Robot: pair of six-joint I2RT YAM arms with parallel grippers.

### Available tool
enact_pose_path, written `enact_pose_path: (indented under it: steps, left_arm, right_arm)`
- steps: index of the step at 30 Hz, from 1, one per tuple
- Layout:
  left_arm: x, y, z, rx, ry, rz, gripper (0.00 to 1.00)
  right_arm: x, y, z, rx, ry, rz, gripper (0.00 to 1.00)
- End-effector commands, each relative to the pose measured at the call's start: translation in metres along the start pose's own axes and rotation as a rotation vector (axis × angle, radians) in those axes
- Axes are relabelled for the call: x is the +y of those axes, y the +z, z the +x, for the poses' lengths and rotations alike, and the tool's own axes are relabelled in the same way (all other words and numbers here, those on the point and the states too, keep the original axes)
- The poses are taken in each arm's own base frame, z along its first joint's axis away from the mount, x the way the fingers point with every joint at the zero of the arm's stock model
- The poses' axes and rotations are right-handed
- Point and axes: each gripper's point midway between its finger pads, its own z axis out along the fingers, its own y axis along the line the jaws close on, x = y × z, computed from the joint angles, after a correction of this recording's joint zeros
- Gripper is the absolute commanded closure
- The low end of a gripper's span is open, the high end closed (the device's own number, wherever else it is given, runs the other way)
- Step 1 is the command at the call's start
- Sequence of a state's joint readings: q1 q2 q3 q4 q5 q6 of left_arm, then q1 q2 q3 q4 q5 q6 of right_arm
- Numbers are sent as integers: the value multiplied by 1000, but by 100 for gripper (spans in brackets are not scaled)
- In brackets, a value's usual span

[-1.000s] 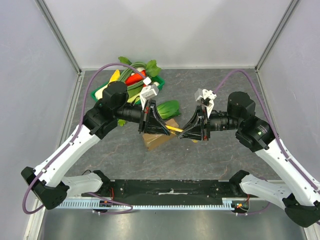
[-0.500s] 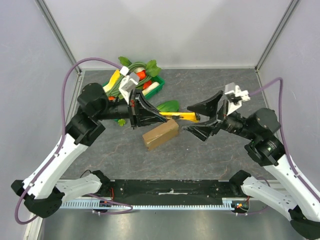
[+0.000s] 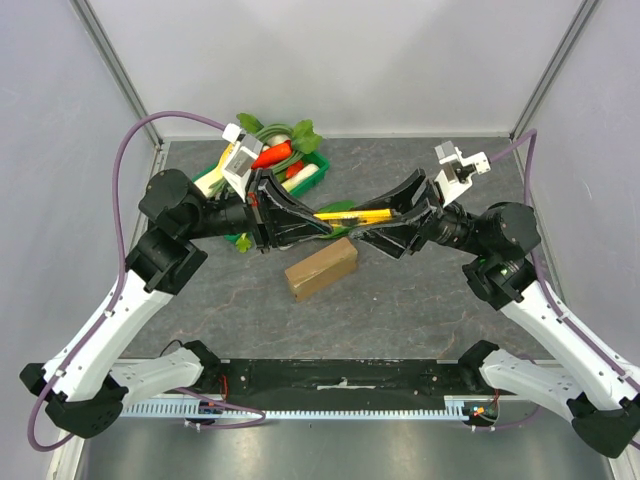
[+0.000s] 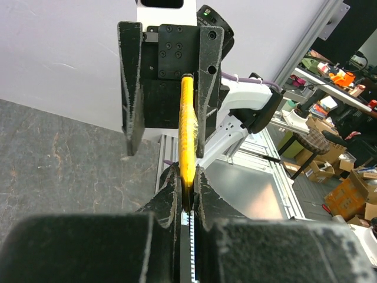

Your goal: Unpack the express box

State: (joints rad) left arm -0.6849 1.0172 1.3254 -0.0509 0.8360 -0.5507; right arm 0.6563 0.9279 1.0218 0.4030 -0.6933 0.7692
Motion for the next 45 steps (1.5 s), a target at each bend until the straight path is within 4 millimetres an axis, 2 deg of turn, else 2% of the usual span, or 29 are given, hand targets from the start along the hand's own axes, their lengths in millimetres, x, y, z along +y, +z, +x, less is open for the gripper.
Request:
enact_pose_path:
  steps: [1,2,3,7,10,17,24,27,30,31,34,36,37,38,39,40,41,42,43,44,45]
  left_arm:
    - [-7,0,-13,-45,6,8,98]
    - [-6,0,-13,-43,5,8,98]
    - [-6,0,-13,-44,11,7,98]
    - [-2,1,-11,-42,6,-3,98]
    - [0,2,-9,-37,0,-3,98]
    - [4,4,-5,-26,-19,-6,98]
    - [6,4,-2,-22,-26,-9,98]
    - [7,4,-2,-22,-29,-12,98]
    - [8,5,-1,-23,-30,-16,98]
    - [9,5,-1,-20,-33,-17,98]
    - [11,4,2,-8,-39,-28,98]
    - [16,2,7,11,-28,-61,82]
    - [18,0,8,16,-15,-79,56]
    - [27,-3,7,10,30,-131,40]
    - [31,-10,13,25,34,-178,29]
    - [37,-15,15,31,83,-221,15]
    - [53,-21,18,24,99,-309,9]
    - [59,-30,24,36,108,-366,6]
    - [69,-36,28,43,116,-423,0]
    - [85,-43,32,53,137,-503,0]
    - [94,-48,46,101,126,-536,0]
  right_arm:
    - [39,0,-34,-60,-63,-118,46]
    - [38,0,-32,-58,-58,-122,53]
    - [41,-1,-33,-61,-53,-130,54]
    - [44,-1,-34,-63,-53,-149,45]
    - [42,1,-34,-62,-48,-146,44]
    - [37,5,-34,-69,-24,-138,47]
    - [30,9,-31,-62,-10,-132,54]
    - [27,10,-30,-62,0,-122,61]
    - [25,12,-28,-56,11,-118,73]
    - [23,13,-29,-61,8,-111,84]
    - [12,14,-27,-58,7,-59,100]
    - [-3,13,-16,-12,28,12,100]
    - [-14,12,-16,-17,-5,71,100]
    - [-21,9,-14,-6,-17,116,100]
    - [-36,4,-2,36,10,193,100]
    - [-50,-1,0,38,-26,268,100]
    - [-59,-7,2,46,-30,327,100]
    - [-71,-16,17,97,0,401,100]
    - [-81,-24,24,115,1,460,100]
    - [-100,-36,24,108,-25,576,100]
    - [-113,-51,42,166,-8,657,100]
